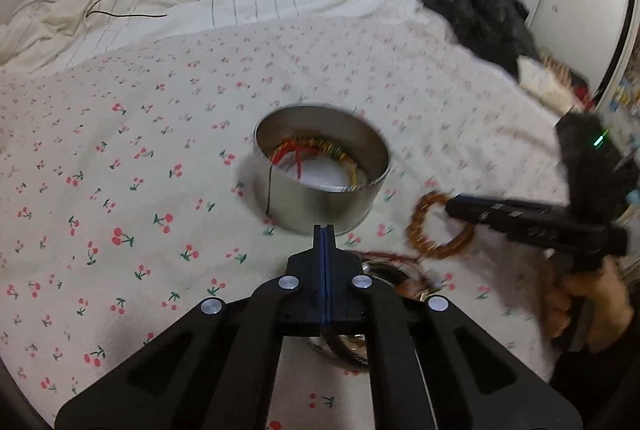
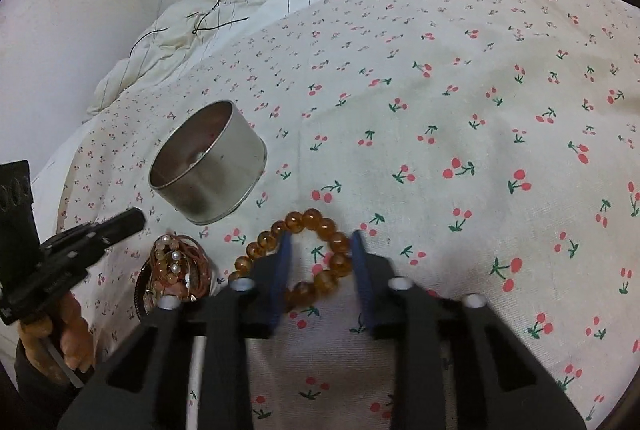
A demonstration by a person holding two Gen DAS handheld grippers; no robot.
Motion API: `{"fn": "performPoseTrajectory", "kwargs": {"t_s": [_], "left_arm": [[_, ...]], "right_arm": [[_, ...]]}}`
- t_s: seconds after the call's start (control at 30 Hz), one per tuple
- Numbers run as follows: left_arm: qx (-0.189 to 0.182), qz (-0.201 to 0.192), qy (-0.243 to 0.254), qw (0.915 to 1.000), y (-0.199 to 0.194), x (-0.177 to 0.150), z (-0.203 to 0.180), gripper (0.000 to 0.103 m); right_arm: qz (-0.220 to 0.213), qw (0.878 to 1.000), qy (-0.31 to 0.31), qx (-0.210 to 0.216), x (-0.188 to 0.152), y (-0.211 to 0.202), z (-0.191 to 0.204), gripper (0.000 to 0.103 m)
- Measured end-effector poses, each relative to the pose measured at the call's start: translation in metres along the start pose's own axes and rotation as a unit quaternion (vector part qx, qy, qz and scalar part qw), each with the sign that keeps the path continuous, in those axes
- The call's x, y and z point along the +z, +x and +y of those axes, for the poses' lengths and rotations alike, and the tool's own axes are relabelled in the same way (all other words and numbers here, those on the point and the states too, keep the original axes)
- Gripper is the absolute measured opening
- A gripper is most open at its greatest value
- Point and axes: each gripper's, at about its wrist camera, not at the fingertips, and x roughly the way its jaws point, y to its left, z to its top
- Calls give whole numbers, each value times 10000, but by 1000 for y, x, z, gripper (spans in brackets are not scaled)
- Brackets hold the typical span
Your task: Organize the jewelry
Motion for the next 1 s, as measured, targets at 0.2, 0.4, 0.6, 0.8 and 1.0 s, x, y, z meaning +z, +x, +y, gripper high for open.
{"fn": "performPoseTrajectory", "kwargs": {"t_s": [0.2,0.4,0.6,0.8,1.0], "left_arm": [[-372,317,-378,9981,4,0,14,4],[-655,443,-604,9950,12,-4,13,64],[-915,653,-818,9903,25,-9,14,24],[-1198,512,-1145,9848,23,-8,22,1],[-1649,156,-1239,9784,7,-2,22,1]], "right_arm": [[68,9999,123,46,1,3,-4,21],[110,9998,156,92,2,5,-4,28],[127,9998,121,79,2,7,-3,30],[145,9999,71,51,1,9,0,33],[135,9999,63,47,1,9,0,33]]}}
